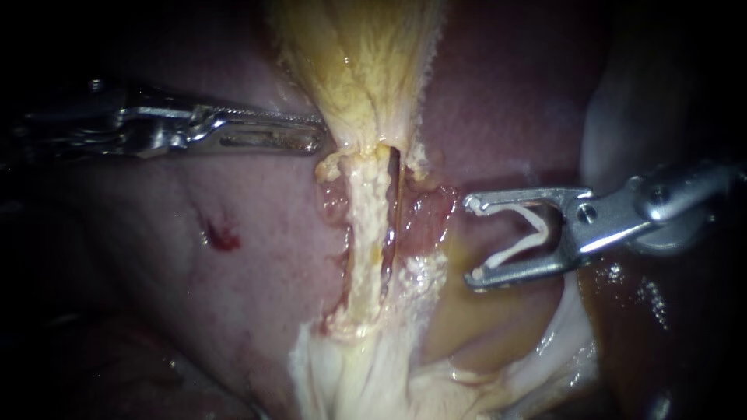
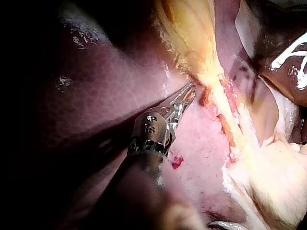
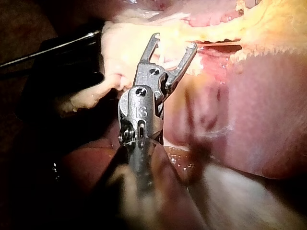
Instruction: Grabbing gallbladder
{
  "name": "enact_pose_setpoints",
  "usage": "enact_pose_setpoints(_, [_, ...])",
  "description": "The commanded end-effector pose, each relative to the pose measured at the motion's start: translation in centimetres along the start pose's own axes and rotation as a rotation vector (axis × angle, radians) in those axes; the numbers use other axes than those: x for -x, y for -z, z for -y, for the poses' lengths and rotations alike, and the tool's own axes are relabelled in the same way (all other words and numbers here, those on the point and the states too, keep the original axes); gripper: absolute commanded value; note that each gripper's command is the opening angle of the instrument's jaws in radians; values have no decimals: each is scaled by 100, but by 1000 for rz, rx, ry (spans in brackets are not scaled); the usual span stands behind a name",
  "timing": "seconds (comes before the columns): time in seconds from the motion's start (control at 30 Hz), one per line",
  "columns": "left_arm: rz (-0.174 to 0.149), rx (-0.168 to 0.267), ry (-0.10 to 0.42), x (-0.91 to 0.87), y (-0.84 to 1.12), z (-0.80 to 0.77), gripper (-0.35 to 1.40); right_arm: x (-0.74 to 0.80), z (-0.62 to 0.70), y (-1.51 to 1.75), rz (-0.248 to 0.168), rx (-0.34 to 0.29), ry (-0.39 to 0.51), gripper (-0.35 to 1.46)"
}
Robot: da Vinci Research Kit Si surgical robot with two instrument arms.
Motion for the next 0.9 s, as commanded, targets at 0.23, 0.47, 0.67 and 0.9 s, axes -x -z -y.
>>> enact_pose_setpoints(0.23, [-1,-5,4,-3,12,10,15,0,0,1,0,0,0,46])
enact_pose_setpoints(0.47, [-3,-16,-39,-5,35,19,56,1,0,1,0,0,0,46])
enact_pose_setpoints(0.67, [-2,-21,-38,-3,46,29,59,1,0,1,0,0,0,46])
enact_pose_setpoints(0.9, [0,-16,-38,-2,30,48,59,1,0,1,0,0,0,46])
